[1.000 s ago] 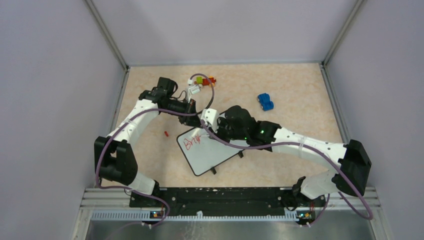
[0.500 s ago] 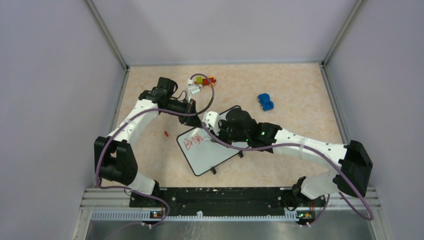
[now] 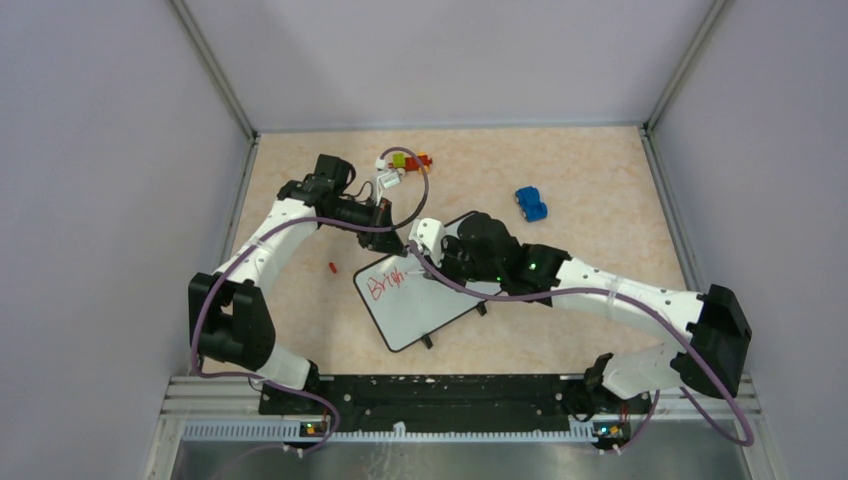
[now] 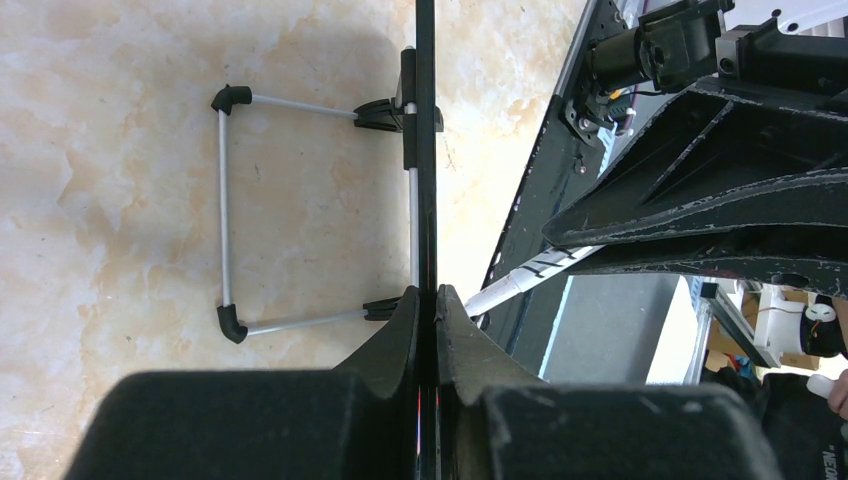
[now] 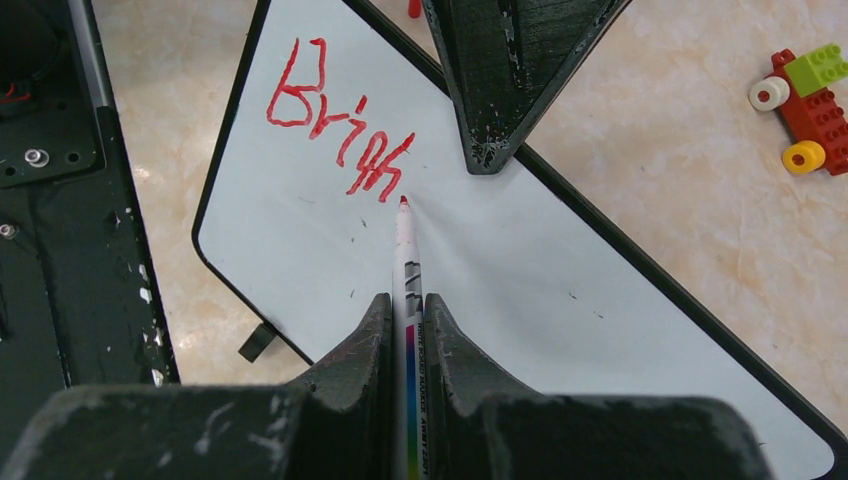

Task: Write a sentence on the whiteboard

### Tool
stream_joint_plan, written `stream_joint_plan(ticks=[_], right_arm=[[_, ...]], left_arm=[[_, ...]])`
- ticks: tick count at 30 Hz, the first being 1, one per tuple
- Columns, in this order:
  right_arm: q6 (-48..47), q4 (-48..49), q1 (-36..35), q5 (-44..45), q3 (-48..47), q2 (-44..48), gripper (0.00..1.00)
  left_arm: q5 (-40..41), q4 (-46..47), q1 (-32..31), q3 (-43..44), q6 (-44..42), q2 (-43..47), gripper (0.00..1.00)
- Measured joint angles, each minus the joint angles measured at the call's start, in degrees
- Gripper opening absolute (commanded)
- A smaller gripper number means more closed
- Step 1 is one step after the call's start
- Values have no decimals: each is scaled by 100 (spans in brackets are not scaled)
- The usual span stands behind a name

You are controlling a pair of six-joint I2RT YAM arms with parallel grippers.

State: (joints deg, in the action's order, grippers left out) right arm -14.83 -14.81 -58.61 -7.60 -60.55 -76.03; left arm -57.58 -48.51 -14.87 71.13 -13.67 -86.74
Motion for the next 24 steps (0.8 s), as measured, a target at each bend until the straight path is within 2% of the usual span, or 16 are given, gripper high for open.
stream_joint_plan(ticks=[24], right_arm=[[0,70,2,-22,-184,-245,0]], left_arm=[[20,2,2,0,-2,0,0]])
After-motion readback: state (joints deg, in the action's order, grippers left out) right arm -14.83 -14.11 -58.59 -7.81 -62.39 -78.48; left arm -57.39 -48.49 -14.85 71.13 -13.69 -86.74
